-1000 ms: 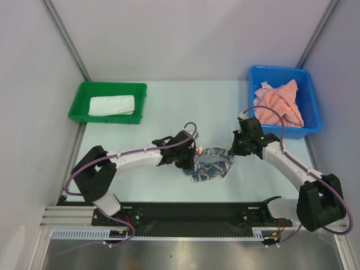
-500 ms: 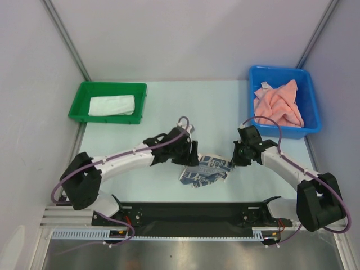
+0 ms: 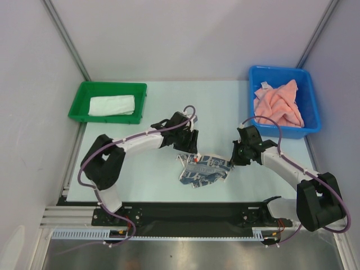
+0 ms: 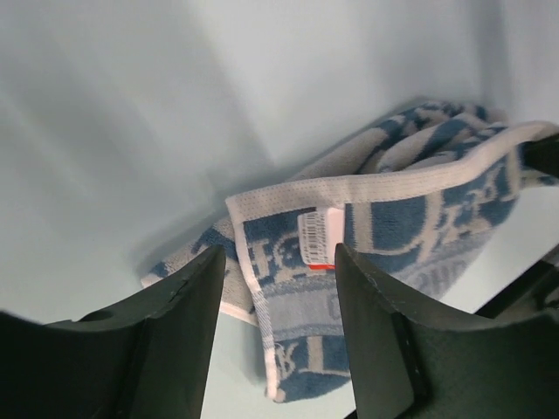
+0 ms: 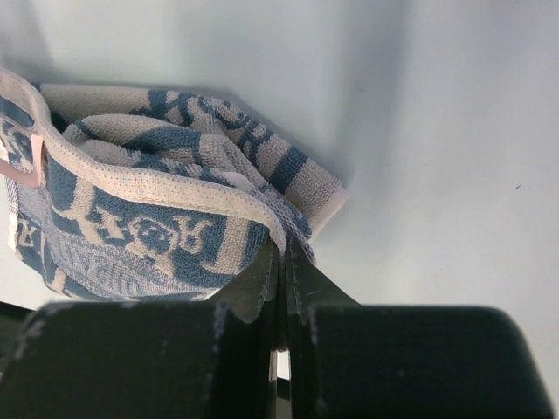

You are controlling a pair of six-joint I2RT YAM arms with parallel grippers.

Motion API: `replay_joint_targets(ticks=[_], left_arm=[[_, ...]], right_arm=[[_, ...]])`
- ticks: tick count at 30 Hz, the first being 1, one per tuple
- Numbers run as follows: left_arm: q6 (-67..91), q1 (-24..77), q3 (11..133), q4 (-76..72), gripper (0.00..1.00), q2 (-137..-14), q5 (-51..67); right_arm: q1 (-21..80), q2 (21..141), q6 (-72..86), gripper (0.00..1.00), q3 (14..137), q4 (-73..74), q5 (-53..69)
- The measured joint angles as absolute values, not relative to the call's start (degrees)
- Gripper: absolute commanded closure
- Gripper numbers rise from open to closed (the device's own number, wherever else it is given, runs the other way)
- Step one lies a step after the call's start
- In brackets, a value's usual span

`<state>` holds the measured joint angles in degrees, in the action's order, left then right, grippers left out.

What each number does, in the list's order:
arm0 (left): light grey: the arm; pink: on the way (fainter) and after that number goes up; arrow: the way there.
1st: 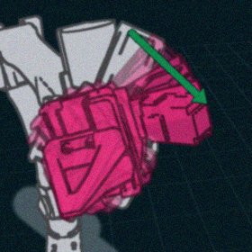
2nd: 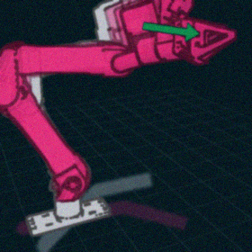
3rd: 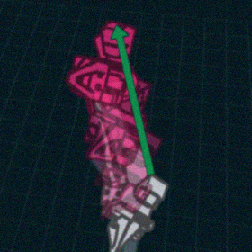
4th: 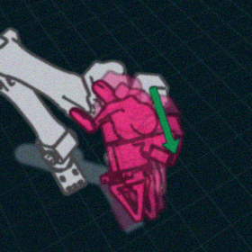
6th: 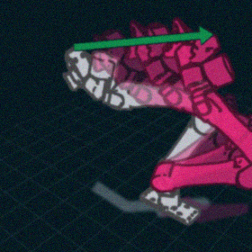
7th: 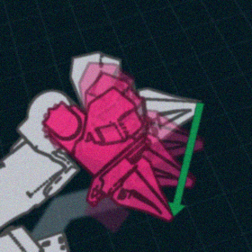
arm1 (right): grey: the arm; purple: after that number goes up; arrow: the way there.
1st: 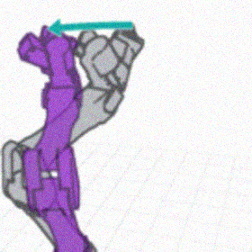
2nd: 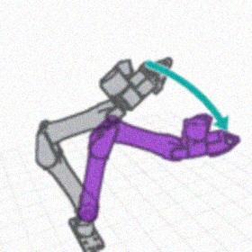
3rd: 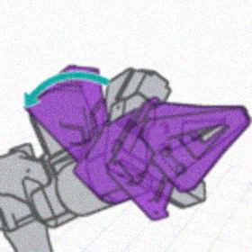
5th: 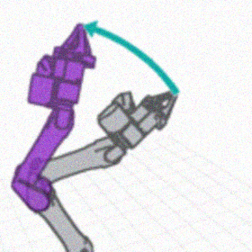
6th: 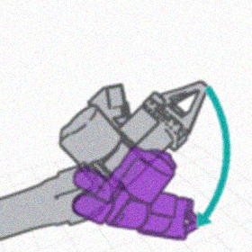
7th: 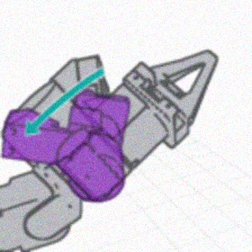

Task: Fold and stack the towels
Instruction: Flatten out the crumpled towel

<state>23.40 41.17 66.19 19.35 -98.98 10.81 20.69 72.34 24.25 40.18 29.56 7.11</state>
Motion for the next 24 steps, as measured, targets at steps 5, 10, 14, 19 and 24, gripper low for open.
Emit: replay_joint_targets(ticks=[5,10,14,19,24], left_arm=[[21.0,41.2,70.3,20.7,0.45,-106.4,11.1],[19.9,41.2,71.7,20.8,0.48,-110.1,11.1],[19.4,41.2,71.8,20.7,0.50,-110.7,11.2],[19.4,41.2,71.7,20.6,0.58,-110.7,11.4],[19.5,41.2,71.7,20.2,0.81,-111.3,12.5]], right_arm=[[20.7,72.3,23.9,0.99,40.2,29.2,7.5],[20.7,72.3,23.9,0.99,40.2,28.9,7.8],[20.7,72.3,23.8,1.00,40.2,28.8,8.0],[20.7,72.3,23.7,1.00,40.2,28.8,8.0],[20.7,72.3,23.7,1.00,40.1,28.8,8.0]])
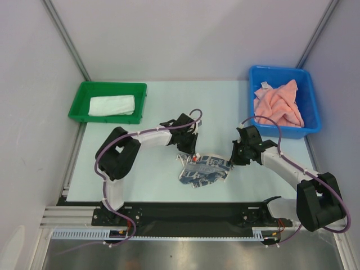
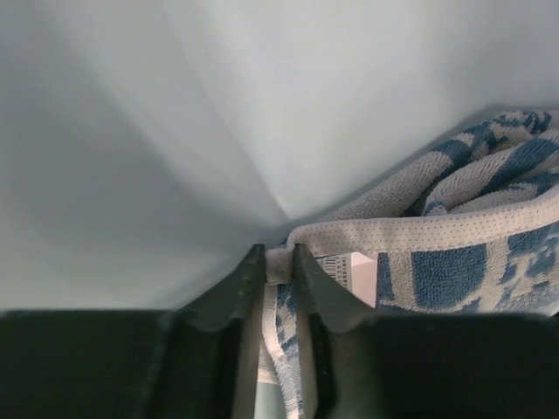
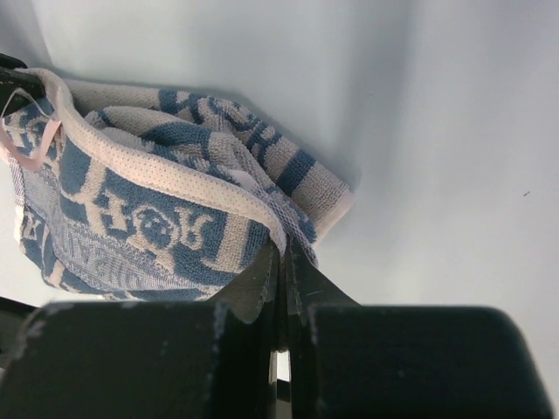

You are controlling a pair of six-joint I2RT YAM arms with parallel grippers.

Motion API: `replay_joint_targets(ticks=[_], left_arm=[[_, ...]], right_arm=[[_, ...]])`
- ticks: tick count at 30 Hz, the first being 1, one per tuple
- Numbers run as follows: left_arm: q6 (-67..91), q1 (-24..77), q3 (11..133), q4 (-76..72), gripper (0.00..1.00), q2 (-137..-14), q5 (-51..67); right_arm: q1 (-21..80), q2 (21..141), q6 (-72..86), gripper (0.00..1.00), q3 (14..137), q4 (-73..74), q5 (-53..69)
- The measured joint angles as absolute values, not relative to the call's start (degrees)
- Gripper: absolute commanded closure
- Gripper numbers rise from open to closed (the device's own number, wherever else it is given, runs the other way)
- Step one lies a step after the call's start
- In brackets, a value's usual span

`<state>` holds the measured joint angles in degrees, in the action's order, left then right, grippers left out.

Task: Fold and stack the towels
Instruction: Flatten out the crumpled towel

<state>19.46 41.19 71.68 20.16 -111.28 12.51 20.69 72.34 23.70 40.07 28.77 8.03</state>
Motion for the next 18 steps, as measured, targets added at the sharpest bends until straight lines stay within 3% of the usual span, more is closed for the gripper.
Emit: replay_joint_targets(ticks=[1,4,11,18], left_arm=[[19.4,41.2,71.7,20.1,0.90,-111.4,12.8],[19.5,41.2,71.7,19.9,1.00,-111.4,13.6],[19.4,41.2,75.4,25.6,1.00,-110.5,10.8],[19.4,41.2,81.8,33.1,1.00,-98.8,3.5]], right_arm=[[20.7,72.3,23.7,1.00,40.1,28.8,8.0],[20.7,72.3,23.7,1.00,40.1,28.8,8.0],[21.2,72.2,24.3,1.00,44.0,31.2,7.0],[22.6,72.2,23.7,1.00,56.8,32.3,3.6]])
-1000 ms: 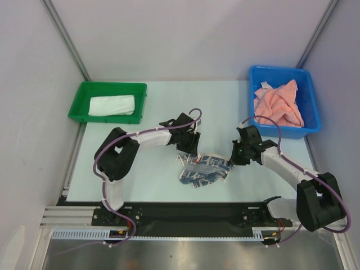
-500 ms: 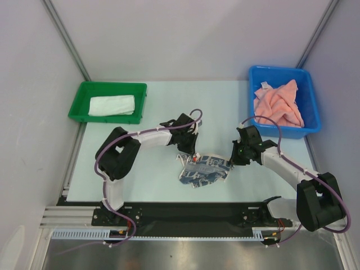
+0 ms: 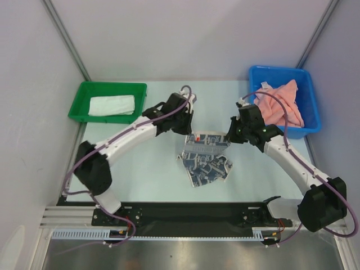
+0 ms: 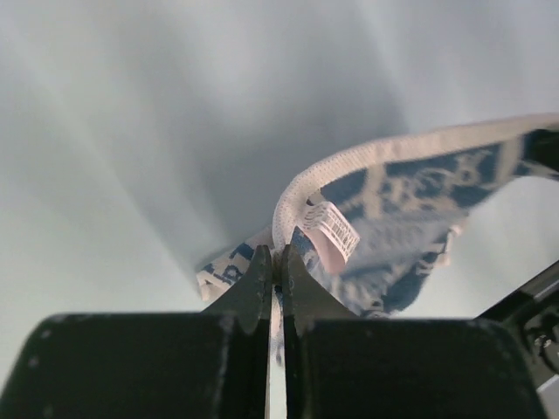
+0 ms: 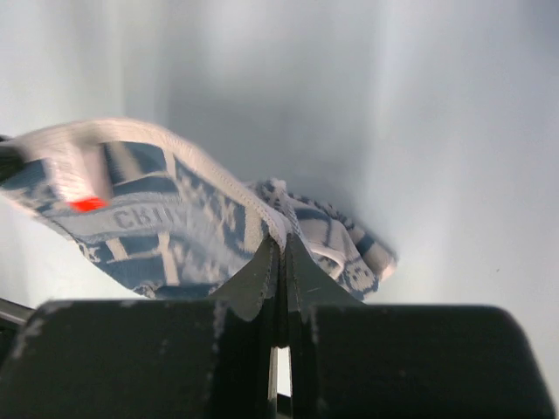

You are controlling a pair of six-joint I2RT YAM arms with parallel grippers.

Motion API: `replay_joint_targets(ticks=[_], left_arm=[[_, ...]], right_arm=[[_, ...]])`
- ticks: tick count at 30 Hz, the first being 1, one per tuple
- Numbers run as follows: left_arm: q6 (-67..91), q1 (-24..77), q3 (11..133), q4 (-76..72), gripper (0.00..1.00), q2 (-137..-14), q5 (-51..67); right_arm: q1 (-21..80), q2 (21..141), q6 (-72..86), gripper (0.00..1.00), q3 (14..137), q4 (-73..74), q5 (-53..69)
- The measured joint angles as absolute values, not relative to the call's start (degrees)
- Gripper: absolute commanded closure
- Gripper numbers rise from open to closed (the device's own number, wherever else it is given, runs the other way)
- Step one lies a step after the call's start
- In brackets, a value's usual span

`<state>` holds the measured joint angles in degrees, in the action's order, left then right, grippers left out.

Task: Fold and stack the towels
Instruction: Flatten out the crumpled towel

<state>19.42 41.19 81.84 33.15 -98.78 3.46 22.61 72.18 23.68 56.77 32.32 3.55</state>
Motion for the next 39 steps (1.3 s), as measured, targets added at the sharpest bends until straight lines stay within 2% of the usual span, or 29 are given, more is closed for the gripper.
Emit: replay_joint_targets(ticks=[5,10,17,21,26,31,33,39], left_arm=[[19.4,41.1,84.4,36.2,1.00,-88.0,-2.7],[19.4,41.1,86.5,38.3,1.00,-77.7,-4.4],[23.3,41.8,92.9,32.9,1.00,-62.0,7.8],[25.7,43.1,95.6,31.1,1.00,-58.8,14.7],[25.7,42.5,101.4,35.5,1.00,-62.2,11.2],[23.2,40.1,111.3,40.8,1.00,-71.8,0.9],[22.3,36.4,112.5,40.8,1.00,-75.6,-0.3],[20.4,24.4,113.9,33.6,1.00,-93.3,4.1]], right_arm=[[23.0,70.9,21.0,1.00,62.5,32.8,2.3],[24.3,62.4,18.2,1.00,68.2,30.3,1.5],[29.4,40.5,15.2,1.00,68.4,15.4,10.6],[30.1,37.4,16.4,1.00,68.9,10.3,16.9],[29.8,41.6,18.3,1.00,70.3,7.3,17.2],[28.9,49.8,13.7,1.00,72.4,4.1,12.5],[26.6,56.1,11.2,1.00,74.5,2.5,12.1],[14.2,82.2,10.2,1.00,78.6,-9.2,23.9]])
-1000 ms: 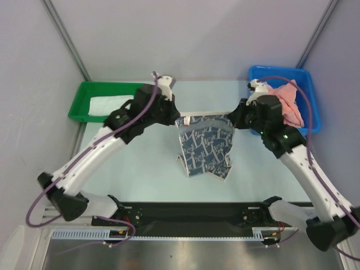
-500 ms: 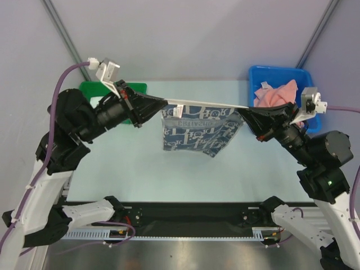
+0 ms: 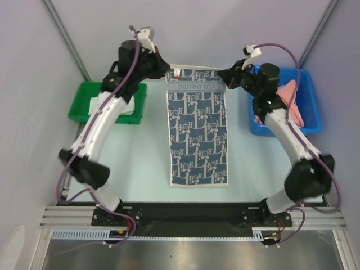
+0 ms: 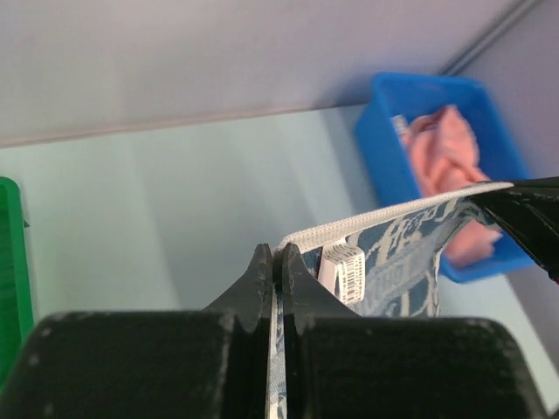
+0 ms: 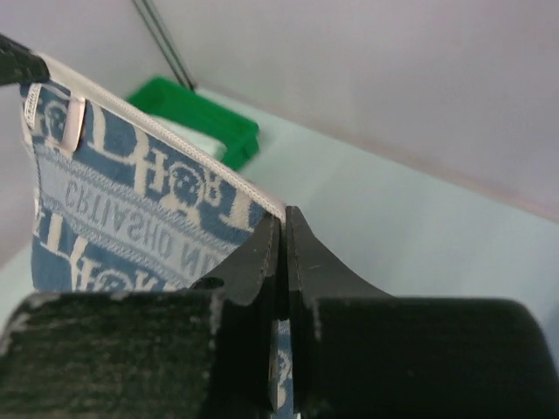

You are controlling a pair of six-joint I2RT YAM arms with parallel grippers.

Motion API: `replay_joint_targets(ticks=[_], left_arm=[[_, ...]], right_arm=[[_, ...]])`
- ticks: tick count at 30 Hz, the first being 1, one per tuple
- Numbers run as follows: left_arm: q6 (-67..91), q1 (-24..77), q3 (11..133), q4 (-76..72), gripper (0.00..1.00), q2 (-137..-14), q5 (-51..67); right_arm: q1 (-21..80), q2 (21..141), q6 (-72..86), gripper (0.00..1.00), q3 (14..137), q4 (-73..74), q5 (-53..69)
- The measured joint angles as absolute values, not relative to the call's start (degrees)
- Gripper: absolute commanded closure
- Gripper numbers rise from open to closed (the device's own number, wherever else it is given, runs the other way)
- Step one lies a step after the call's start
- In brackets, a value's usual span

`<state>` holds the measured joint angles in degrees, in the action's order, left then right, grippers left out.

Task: Fold and stack the towels
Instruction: Flatten out the crumpled towel, then fold the towel

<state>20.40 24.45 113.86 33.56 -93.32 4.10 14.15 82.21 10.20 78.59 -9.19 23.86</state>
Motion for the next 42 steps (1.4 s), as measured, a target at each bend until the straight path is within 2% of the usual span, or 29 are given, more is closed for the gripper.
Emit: replay_joint_targets(ticks=[4,8,11,15,21,31,42], left_arm=[[18.2,20.1,114.5,27.0,1.00,-107.8,7.4],[16.7,17.0,121.1,24.4,1.00,-122.0,10.6],[16.4,15.2,122.6,22.2,1.00,-128.0,14.9],[15.2,14.5,121.5,19.9,1.00,-129.5,18.4],[13.4,14.5,109.3,13.4,1.00,-123.2,21.2],[13.5,15.7,82.0,10.4,1.00,-104.9,24.5],[14.1,19.0,64.0,9.6,1.00,-92.3,25.3]], right_arm=[[10.8,100.5,9.0,1.00,83.8,-11.9,29.8],[9.0,114.1,6.5,0.99,92.6,-11.3,35.7],[8.0,120.8,4.1,0.98,98.9,-10.2,39.6],[7.0,123.8,0.7,0.98,101.2,-8.1,42.9],[6.5,122.8,-3.3,0.98,99.2,-4.4,44.8],[9.5,104.4,-4.5,0.98,74.2,0.6,39.6],[12.7,91.7,-1.8,0.96,59.9,7.6,33.5]])
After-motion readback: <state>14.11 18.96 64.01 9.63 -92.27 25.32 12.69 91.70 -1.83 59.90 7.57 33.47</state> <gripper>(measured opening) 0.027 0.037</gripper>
